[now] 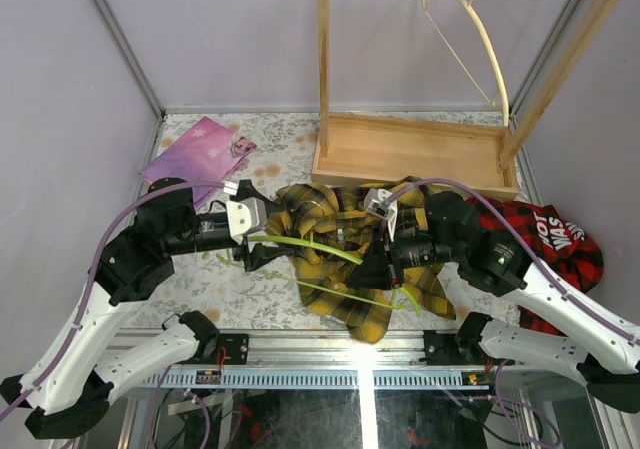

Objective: Place the shirt on the hanger
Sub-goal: Adjust the hanger.

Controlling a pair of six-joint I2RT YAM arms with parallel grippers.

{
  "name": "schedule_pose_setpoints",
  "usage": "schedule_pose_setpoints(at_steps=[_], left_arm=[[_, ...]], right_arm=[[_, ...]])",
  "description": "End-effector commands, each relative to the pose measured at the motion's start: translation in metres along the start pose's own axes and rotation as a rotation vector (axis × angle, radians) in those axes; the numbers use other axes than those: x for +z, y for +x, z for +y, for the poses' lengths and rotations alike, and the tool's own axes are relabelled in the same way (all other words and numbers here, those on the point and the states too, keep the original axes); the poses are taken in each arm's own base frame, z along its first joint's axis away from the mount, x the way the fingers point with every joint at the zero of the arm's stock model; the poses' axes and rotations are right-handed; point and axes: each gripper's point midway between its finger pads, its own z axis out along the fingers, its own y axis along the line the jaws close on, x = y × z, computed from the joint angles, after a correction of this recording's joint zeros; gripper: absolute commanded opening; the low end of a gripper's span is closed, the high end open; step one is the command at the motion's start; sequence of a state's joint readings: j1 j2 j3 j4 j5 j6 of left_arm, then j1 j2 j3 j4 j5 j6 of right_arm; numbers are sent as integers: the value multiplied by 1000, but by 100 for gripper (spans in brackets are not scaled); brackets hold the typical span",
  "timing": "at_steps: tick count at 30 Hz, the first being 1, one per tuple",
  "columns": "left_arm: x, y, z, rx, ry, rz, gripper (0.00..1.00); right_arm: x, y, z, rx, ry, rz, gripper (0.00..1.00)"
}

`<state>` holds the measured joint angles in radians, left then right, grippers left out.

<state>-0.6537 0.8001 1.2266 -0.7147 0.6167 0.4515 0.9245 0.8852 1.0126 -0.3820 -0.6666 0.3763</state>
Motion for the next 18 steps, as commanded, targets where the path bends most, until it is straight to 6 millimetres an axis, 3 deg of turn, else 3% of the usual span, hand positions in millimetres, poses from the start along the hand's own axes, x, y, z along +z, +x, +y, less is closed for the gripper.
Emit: schedule_pose_setpoints(at_steps=[1,6,10,18], left_arm=[[-5,-6,-16,30,77,-31,68],[-4,-7,-26,30,137,-45,36],[-2,-7,-27,33,152,-51,29],[5,-16,-11,4,75,-91,0]], right_arm=[[-11,-35,31,-129,-79,-122,0],[-14,-34,30,-166,-67,-121,0],[-12,-35,24,-189,-49,-122,0],[-13,-35,-1,-181,91,-96,0]])
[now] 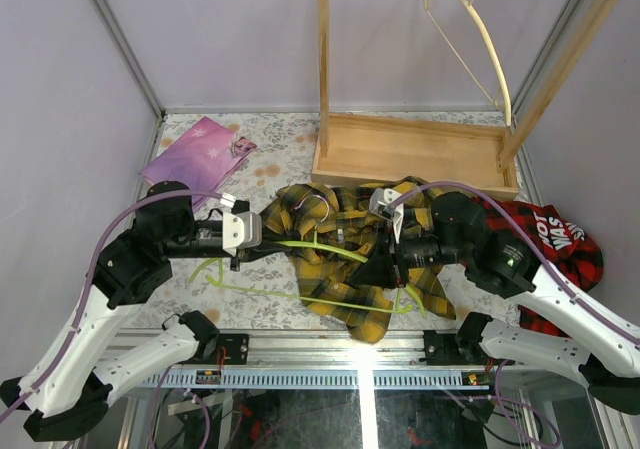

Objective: Place the shirt on the hanger
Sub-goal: Adjust the hanger.

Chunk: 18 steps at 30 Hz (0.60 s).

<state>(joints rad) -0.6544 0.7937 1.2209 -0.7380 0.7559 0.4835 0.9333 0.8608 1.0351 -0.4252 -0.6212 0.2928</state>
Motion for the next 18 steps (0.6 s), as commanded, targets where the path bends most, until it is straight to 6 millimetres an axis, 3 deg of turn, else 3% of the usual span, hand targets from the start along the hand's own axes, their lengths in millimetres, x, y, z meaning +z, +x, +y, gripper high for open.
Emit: schedule_pose_setpoints(at_steps=[1,4,8,11,14,18], left_arm=[[4,-13,13,1,-54,-60,0],[3,-14,12,22,-58,-83,0],[2,-12,12,58,-75,-99,0],[2,-11,16,79,-92,-92,0],[3,-7,17,112,-88,-83,0],[5,-3,16,130,-71,-77,0]], right_arm=[[-5,-31,-6,-87,79,-75,2],[-6,-28,-11,-72,113,-56,15],[-16,-32,-14,-75,169,-79,48],[-29,-40,-12,-87,210,-110,65],[-39,-45,-14,-99,253,-136,73],[-37,-49,-19,-108,268,-159,75]])
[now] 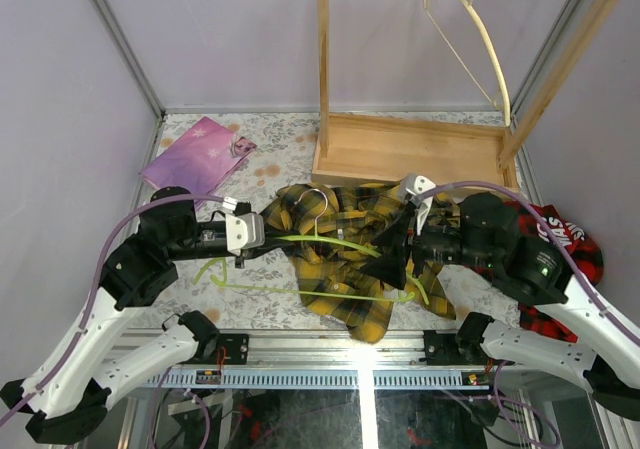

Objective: Place the shirt on the hanger
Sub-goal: Adjust the hanger.

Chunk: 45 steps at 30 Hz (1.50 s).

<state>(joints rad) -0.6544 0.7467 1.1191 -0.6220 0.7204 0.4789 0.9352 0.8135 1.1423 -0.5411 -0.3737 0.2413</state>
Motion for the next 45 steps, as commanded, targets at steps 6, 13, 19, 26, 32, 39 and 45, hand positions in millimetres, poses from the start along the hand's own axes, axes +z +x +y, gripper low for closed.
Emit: schedule_pose_setpoints(at_steps=[6,13,19,26,32,39,45], left_arm=[[4,-9,4,149,21,-51,0],[6,-3,9,201,-3,-54,0],[8,-6,6,204,18,-69,0],[1,-15,1,243,17,-103,0],[-1,-18,-2,252,25,-115,0],[2,-20,-7,187,58,-132,48],[10,-3,-6,49,46,-101,53]], right_arm=[[20,-30,8,-25,-67,-66,75],[36,-28,33,52,-237,-37,61],[33,-30,44,83,-297,-56,45],[34,-20,41,97,-283,-25,39],[39,-15,33,105,-251,-28,20],[45,-20,-1,135,-57,-99,0],[37,-24,-24,117,87,-131,0]])
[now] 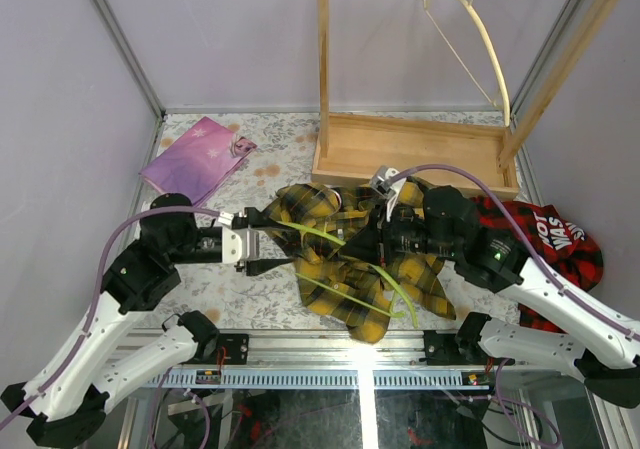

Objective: Place the shirt on the hanger
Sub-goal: Adjust the hanger.

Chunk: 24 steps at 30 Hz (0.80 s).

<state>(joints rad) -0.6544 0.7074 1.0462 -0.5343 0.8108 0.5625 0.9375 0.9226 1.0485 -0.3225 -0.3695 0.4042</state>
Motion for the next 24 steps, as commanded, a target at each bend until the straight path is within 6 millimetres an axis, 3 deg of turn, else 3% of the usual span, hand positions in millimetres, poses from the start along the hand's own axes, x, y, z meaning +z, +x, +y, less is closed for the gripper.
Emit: schedule_pose_setpoints(at_steps=[1,7,12,14,20,24], left_arm=[[7,2,5,-97,-22,-26,53],[8,8,9,-195,-75,-17,61],[7,18,23,-301,-207,-28,64],[8,25,31,-428,-284,-54,69],[14,45,48,-714,-432,-86,71],[13,77,60,-907,-582,-13,78]], right_arm=[[-10,-26,-8,-55,77,-126,0],[-27,-25,-37,-82,217,-270,0],[-60,-34,-58,-44,355,-433,0],[-73,-34,-66,-51,412,-456,0],[-105,-28,-83,-33,558,-464,0],[-126,-32,-85,-12,624,-472,0]])
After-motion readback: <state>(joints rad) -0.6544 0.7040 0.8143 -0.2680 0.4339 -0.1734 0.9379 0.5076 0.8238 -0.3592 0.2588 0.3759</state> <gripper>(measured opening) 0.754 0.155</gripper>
